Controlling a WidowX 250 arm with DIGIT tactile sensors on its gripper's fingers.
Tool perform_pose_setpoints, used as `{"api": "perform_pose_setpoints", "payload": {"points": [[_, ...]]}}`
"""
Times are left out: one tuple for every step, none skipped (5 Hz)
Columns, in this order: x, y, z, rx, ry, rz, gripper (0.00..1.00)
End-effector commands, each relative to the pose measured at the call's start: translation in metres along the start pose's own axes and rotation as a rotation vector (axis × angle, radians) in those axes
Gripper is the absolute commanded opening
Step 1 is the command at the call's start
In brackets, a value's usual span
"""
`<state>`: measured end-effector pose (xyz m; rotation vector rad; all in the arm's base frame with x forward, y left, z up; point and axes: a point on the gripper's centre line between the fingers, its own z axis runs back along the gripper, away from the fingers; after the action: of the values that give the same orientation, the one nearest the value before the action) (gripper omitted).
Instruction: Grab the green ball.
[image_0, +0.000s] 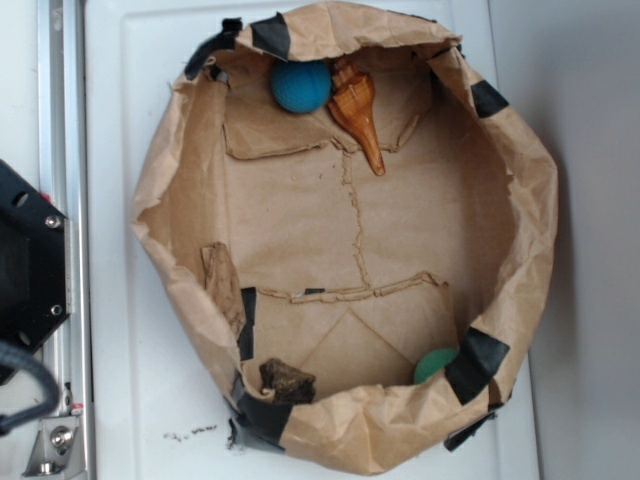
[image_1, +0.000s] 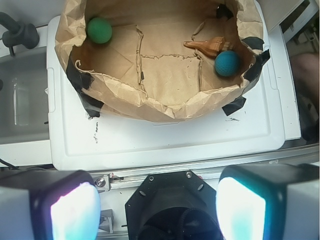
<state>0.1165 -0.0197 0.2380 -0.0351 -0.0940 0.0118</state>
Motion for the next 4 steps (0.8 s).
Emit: {"api": "perform_pose_setpoints", "payload": {"points": [[0.0, 0.0, 0.0, 0.0, 0.0, 0.0, 1.0], [0.034, -0.004, -0.01, 0.023, 0.007, 0.035, 1.0], [0.071, -0.001, -0.019, 0.04, 0.014, 0.06, 1.0], [0.094, 0.004, -0.028, 0.069, -0.024, 0.02, 1.0]]}}
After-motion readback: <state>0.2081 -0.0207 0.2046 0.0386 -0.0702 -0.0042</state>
